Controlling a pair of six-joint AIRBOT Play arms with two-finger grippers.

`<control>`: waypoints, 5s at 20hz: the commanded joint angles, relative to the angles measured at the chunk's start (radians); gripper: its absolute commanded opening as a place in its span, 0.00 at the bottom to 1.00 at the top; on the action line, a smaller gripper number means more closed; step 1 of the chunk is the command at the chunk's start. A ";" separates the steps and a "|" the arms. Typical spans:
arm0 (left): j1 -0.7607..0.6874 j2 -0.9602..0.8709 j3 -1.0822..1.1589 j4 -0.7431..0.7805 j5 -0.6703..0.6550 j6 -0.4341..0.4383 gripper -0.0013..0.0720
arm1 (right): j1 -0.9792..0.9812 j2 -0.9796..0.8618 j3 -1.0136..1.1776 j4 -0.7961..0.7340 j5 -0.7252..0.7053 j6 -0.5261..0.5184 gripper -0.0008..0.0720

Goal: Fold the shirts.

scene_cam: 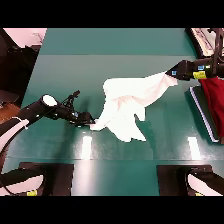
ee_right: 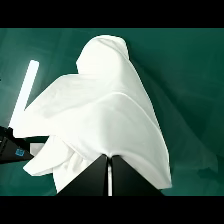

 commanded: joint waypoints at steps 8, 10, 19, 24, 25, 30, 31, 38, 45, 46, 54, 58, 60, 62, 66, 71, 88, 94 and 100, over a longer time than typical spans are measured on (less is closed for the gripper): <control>0.002 0.023 0.061 0.052 0.068 -0.043 0.05 | 0.000 0.001 0.001 -0.001 0.001 0.000 0.03; 0.002 0.089 0.163 0.153 0.061 -0.083 0.05 | -0.016 0.001 0.001 0.000 0.000 -0.001 0.03; 0.002 0.343 0.703 0.658 -0.045 -0.259 0.05 | -0.143 0.020 0.000 0.007 0.085 0.000 0.03; 0.002 0.336 0.700 0.866 -0.211 -0.261 0.05 | -0.089 0.020 -0.002 -0.102 0.240 0.000 0.03; 0.002 0.336 0.700 0.916 -0.240 -0.263 0.05 | -0.067 0.020 -0.002 -0.134 0.267 0.000 0.03; 0.002 0.334 0.650 1.080 -0.342 -0.286 0.05 | 0.071 0.032 -0.162 -0.151 0.399 0.001 0.03; 0.002 0.334 0.629 1.079 -0.342 -0.286 0.05 | 0.093 0.047 -0.222 -0.150 0.382 0.001 0.03; 0.002 0.334 0.552 1.063 -0.328 -0.290 0.05 | 0.118 0.245 -0.501 -0.147 0.285 0.031 0.82; 0.002 0.334 0.552 0.972 -0.283 -0.314 0.05 | -0.203 0.209 -0.669 -0.002 -0.014 0.035 0.57; 0.002 0.334 0.552 0.960 -0.280 -0.314 0.05 | -0.240 0.167 -0.693 0.066 -0.052 -0.006 0.57; 0.002 0.334 0.552 0.898 -0.273 -0.314 0.05 | -0.316 -0.269 -0.526 0.193 -0.031 -0.127 0.58; 0.002 0.334 0.552 0.897 -0.273 -0.314 0.05 | -0.245 -0.401 -0.429 0.192 0.054 -0.124 0.58; 0.002 0.334 0.552 0.897 -0.274 -0.314 0.05 | -0.210 -0.436 -0.396 0.190 0.085 -0.107 0.58; 0.002 0.334 0.552 0.897 -0.274 -0.314 0.05 | -0.189 -0.453 -0.371 0.180 0.108 -0.106 0.58; 0.002 0.334 0.552 0.892 -0.274 -0.315 0.05 | -0.179 -0.453 -0.358 0.186 0.109 -0.106 0.57; 0.002 0.334 0.552 0.879 -0.277 -0.315 0.05 | -0.171 -0.441 -0.358 0.185 0.034 -0.126 0.03; 0.002 0.363 1.407 0.928 -0.097 -0.367 0.05 | -0.287 0.162 0.406 0.065 -0.250 -0.127 0.03; 0.002 0.499 1.409 0.806 0.023 -0.389 0.05 | -0.287 0.284 0.599 -0.109 -0.241 -0.120 0.03; 0.002 0.523 1.405 0.520 0.014 -0.380 0.05 | -0.287 0.290 0.679 -0.318 -0.099 0.010 0.02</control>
